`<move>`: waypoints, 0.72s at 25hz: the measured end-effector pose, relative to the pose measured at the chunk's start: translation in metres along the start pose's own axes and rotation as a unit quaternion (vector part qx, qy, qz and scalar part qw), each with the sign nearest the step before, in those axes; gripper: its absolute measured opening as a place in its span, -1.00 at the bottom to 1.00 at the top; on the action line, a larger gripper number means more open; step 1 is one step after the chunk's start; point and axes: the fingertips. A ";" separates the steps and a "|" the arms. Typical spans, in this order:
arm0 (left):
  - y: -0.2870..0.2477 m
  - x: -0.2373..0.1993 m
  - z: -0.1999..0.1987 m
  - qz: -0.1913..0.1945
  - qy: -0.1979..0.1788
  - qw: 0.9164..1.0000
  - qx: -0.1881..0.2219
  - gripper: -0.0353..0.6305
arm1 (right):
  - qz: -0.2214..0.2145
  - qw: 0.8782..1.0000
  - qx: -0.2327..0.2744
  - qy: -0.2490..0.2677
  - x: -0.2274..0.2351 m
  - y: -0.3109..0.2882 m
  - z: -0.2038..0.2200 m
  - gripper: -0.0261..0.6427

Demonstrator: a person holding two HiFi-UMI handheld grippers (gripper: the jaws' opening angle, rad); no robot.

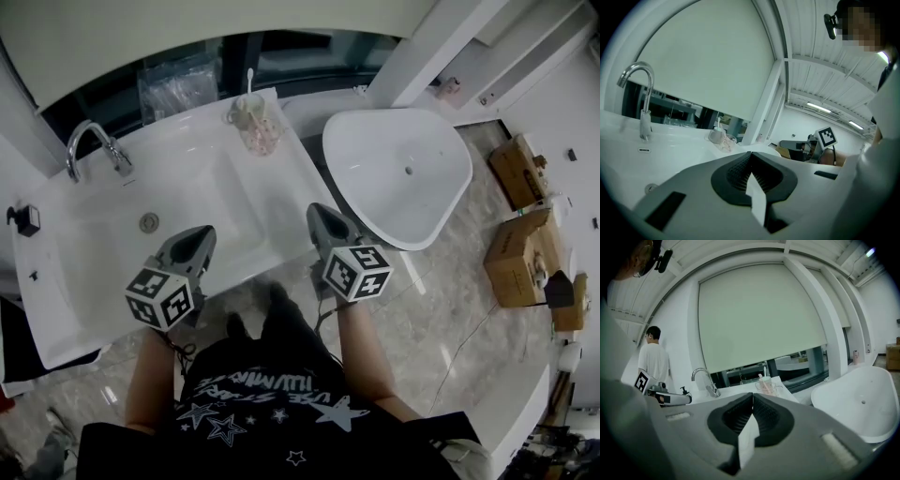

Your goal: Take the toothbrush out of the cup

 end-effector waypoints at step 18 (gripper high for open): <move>-0.088 -0.053 -0.043 -0.139 -0.016 0.989 0.043 -0.87 | -0.156 0.986 -0.054 0.004 0.062 -0.165 -0.026 -0.92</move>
Point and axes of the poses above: the fingertips, and each gripper's own axes: y backward along the fingers, x to its right, z out of its underside, and after that the axes turned 13 degrees about x, right-handed
